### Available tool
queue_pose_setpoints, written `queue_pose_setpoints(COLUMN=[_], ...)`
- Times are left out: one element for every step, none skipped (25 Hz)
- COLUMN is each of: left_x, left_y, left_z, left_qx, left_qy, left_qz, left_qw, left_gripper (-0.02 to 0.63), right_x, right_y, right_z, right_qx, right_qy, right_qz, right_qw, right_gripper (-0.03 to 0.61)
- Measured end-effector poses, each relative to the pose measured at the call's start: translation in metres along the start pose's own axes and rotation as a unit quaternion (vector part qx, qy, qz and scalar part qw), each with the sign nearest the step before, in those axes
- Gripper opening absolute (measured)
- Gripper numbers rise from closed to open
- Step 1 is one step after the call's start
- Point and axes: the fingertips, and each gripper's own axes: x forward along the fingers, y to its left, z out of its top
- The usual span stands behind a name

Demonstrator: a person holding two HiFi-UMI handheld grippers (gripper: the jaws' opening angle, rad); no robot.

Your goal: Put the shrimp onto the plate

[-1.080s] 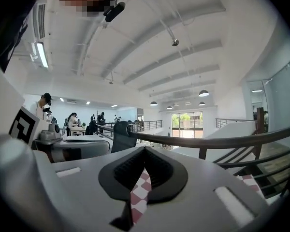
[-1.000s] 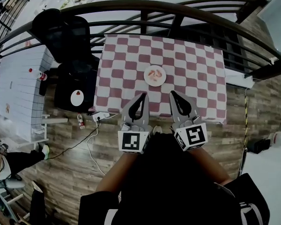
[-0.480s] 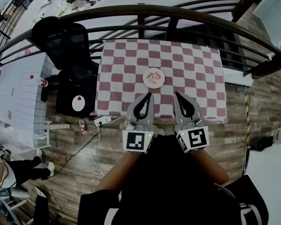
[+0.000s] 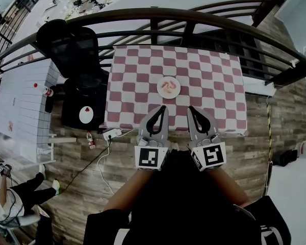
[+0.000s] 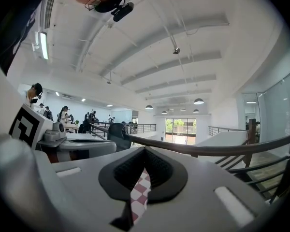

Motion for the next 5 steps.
queue_pose_setpoints(left_x=[-0.0015, -0.0030, -0.0042, -0.0053, -0.0064], left_y=[0.0011, 0.0015, 0.0012, 0.0006, -0.0001], left_z=[0.0001, 0.0003, 0.0014, 0.0030, 0.0048], left_qx=[0.002, 0.005, 0.007, 0.008, 0.009], left_qy=[-0.002, -0.004, -0.005, -0.005, -0.006], left_qz=[0.000, 0.000, -0.001, -0.002, -0.002], left_qw=[1.0000, 1.0000, 1.0000, 1.0000, 0.9999], left_gripper=[0.008, 0.008, 0.008, 0.008, 0.008], right_x=[-0.0002, -0.0007, -0.0014, -0.0022, -0.0029], right_y=[0.0020, 0.0039, 0.0056, 0.0071, 0.0086], right_z=[-0.0004, -0.0002, 0.0005, 0.0014, 0.0024], right_qx=[0.003, 0.005, 0.005, 0.004, 0.002], right_qy=[-0.001, -0.002, -0.002, -0.001, -0.001], right_qz=[-0.001, -0.001, -0.002, -0.003, -0.003], right_qw=[1.000, 1.000, 1.000, 1.000, 1.000], right_gripper=[-0.005, -0.005, -0.005, -0.005, -0.005])
